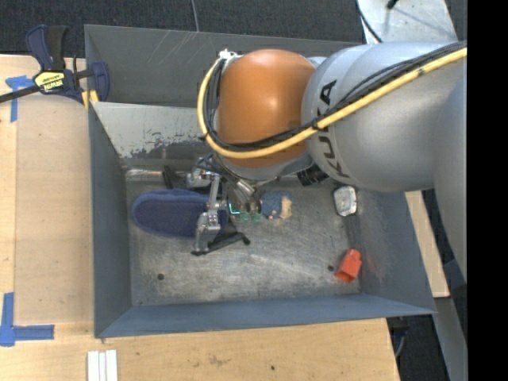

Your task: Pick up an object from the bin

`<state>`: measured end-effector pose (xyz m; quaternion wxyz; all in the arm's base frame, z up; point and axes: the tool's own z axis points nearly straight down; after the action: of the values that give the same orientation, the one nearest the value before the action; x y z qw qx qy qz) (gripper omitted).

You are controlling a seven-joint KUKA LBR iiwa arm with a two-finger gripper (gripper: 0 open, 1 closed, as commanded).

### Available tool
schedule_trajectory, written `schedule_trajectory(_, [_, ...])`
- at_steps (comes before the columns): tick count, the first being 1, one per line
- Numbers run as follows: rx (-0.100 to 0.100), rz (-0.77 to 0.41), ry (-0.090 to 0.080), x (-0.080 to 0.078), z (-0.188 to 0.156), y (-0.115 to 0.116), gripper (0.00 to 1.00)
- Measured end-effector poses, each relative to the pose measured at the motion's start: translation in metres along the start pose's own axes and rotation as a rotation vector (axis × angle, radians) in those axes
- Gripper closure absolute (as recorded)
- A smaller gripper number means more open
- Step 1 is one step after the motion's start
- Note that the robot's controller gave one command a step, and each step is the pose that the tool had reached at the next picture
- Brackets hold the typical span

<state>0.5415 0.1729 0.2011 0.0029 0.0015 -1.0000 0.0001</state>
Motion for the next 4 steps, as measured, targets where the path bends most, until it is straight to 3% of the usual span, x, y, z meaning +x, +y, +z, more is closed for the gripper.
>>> schedule_trajectory(1, [-0.007,0.37,-0.016,-0.043,0.086,-0.014,0.0])
schedule_trajectory(2, [-0.021,0.5,-0.027,-0.056,0.103,-0.015,0.0])
schedule_trajectory(3, [-0.021,0.752,-0.021,-0.061,0.114,-0.008,0.0])
schedule_trajectory(4, [-0.019,0.888,-0.025,-0.06,0.12,0.001,0.0])
